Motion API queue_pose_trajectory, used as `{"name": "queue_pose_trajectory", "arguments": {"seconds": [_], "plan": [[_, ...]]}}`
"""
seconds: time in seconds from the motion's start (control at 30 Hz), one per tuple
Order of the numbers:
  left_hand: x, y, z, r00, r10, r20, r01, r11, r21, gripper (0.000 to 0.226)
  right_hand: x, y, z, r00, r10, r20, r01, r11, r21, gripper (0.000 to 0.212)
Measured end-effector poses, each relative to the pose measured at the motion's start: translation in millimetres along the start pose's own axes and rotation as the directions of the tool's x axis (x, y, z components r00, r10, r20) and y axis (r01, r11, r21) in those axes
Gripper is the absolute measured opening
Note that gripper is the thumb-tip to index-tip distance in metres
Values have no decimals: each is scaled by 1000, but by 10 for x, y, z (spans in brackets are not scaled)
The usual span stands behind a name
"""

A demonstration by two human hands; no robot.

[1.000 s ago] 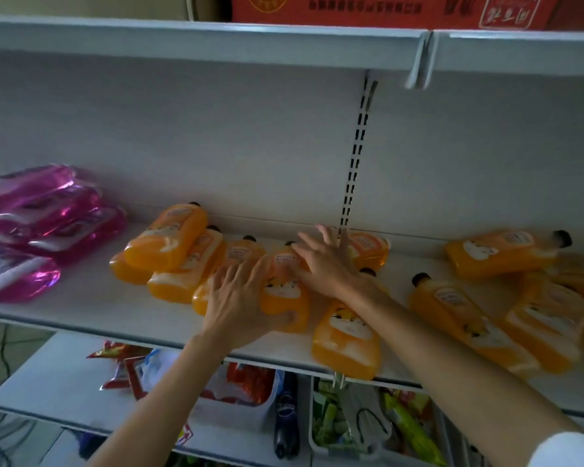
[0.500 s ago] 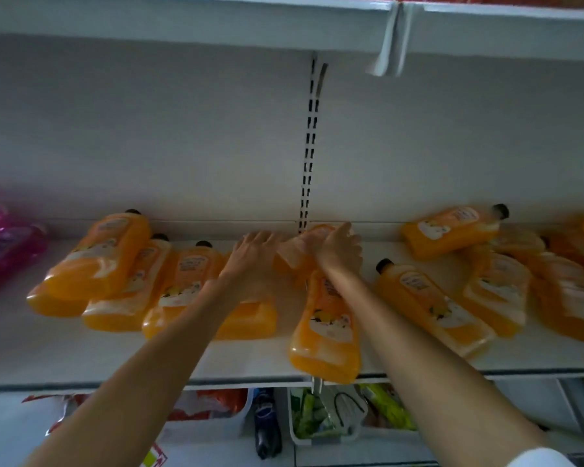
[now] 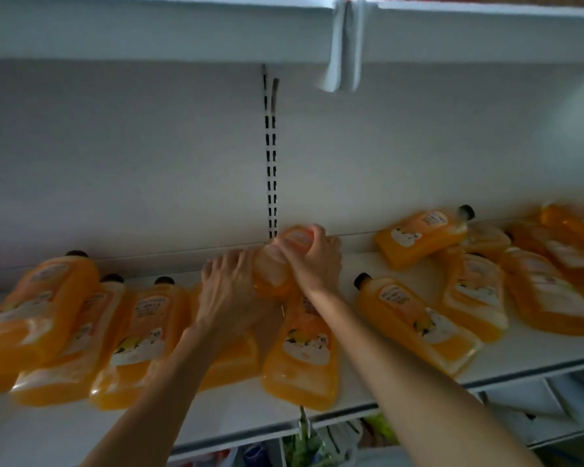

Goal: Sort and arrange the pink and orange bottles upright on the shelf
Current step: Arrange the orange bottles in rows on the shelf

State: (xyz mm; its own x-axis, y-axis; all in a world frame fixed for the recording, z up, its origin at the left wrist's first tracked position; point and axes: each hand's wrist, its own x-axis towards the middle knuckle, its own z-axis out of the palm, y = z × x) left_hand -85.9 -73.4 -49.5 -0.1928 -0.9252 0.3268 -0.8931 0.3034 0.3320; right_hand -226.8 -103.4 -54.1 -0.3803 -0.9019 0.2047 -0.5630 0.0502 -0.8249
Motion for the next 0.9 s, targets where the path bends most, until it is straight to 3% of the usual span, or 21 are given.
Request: {"name": "queue_pose_trajectory", "arguments": {"seconds": [0.1,0.2,0.43,0.6,0.73,0.9], "plan": [[-69,130,-112,999,-43,3,43,987,-158,102,-75,-68,-134,996,-83,-39,89,977,193,89],[-97,380,-218,992,-114,54,125,946,-300,113,-57,-97,-323,996,-79,-45,88,963,256,97],[64,1354,-127,999,-29,-24,12,862,-507,103,125,108,-1512,991,-98,-89,121,943,309,91],[154,2441,332,999,-20,-26,-1,773,-634,69,361,692,-2676,958,-264,-112,281,942,185,79],[246,3503,798,997,60,-38,-70,740,-669,55,657,1385,-3627,979,-187,-85,198,968,152,93],[370,4575,1320,991,132,-30,-117,722,-682,60,931,2068,-4512,989,-114,-99,124,987,107,93]]}}
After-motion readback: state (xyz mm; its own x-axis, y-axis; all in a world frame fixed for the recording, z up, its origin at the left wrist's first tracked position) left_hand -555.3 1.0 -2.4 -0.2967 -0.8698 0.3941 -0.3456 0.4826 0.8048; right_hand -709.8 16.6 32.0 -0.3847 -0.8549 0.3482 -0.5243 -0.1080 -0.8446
